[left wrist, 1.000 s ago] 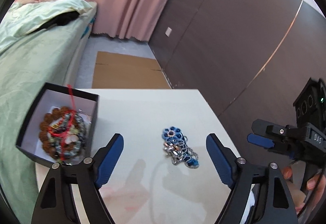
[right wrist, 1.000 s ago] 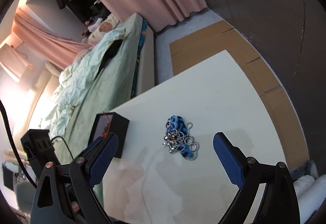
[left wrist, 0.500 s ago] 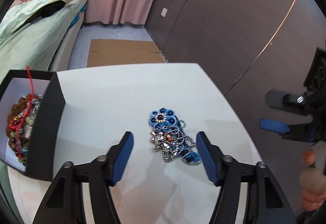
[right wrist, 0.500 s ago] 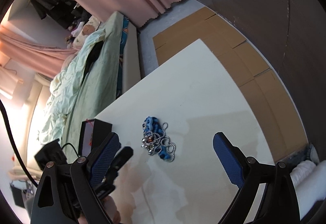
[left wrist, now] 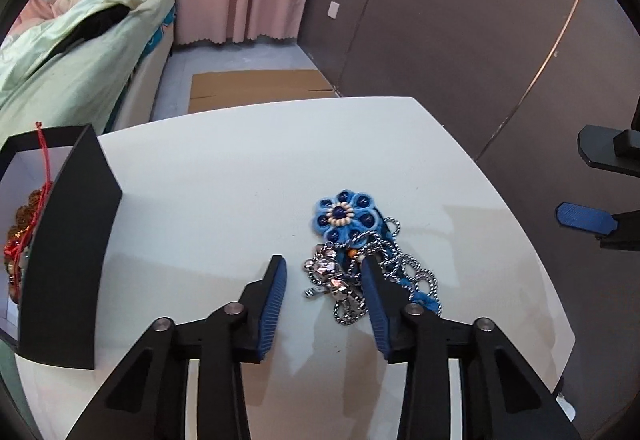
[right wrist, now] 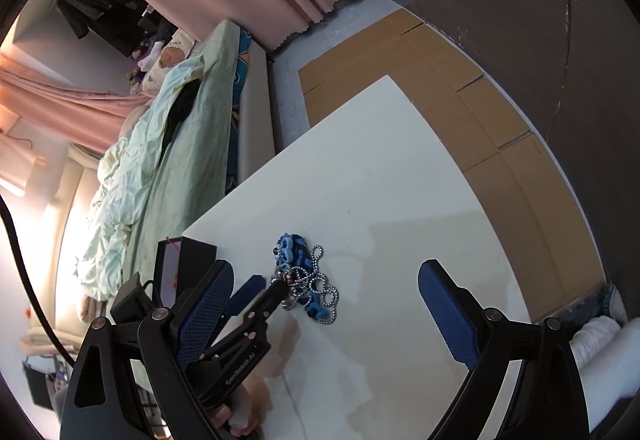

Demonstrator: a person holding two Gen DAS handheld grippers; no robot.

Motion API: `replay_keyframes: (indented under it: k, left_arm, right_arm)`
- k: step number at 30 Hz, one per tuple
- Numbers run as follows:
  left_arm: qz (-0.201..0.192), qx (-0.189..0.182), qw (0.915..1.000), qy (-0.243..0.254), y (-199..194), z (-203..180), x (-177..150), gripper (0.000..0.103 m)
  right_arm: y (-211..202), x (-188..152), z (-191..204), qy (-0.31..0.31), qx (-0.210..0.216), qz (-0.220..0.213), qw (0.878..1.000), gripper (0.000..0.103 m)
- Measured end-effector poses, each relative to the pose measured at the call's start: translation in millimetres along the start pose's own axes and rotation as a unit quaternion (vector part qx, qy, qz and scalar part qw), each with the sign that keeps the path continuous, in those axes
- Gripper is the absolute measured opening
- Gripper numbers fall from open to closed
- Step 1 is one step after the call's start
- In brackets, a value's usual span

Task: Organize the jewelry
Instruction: 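Reach the left gripper to the silver chain and close on its silver figure pendant, then lift the silver pendant chain with the left gripper while the right gripper grasps the blue flower brooch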

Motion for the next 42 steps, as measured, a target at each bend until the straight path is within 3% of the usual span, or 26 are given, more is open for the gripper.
replay_keyframes:
  k: [9, 18, 27, 29, 33, 42]
  left_arm:
    - [0.007, 0.004, 0.9998, -0.020, -1.9, 13.1, 0.2, 0.036]
    - [0.009, 0.027, 0.9986, 0.045, 3.4, -5.1, -4.1, 0.038]
    - [0.010, 0.025, 0.9979, 0.058, 2.9, -7.5, -7.2, 0.040]
    - [0.009, 0.026, 0.9981, 0.055, 2.6, -5.8, -7.7, 0.036]
    - [0.015, 0.032, 0.9980, 0.052, 0.7, -0.5, -8.0, 0.015]
    - [0.008, 0.018, 0.9996, 0.019, -20.5, 13.2, -8.4, 0.013]
  right_arm:
    - [3.3, -1.7, 2.2, -0.003, -0.001, 0.004, 1.000, 0.095]
    - [5.3, -3.3, 6.0, -0.009, -0.002, 0.010, 1.000, 0.095]
    - [5.7, -5.6, 8.3, -0.011, -0.003, 0.011, 1.000, 0.095]
    - [5.8, -6.4, 9.0, -0.012, -0.003, 0.011, 1.000, 0.095]
    - [6.4, -10.9, 12.4, -0.018, -0.002, 0.013, 1.000, 0.095]
    - [9.5, -17.7, 19.9, -0.030, -0.004, 0.019, 0.999, 0.095]
Point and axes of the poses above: each gripper's, at about its wrist camera, not at the fingertips, and y roughly the way its jaws point, z to its left, x to its top, the point moved 9 cm from there along y, roughly the way its jaws point, and after that the axes turned 1 degree about z, right-handed, at the moved point
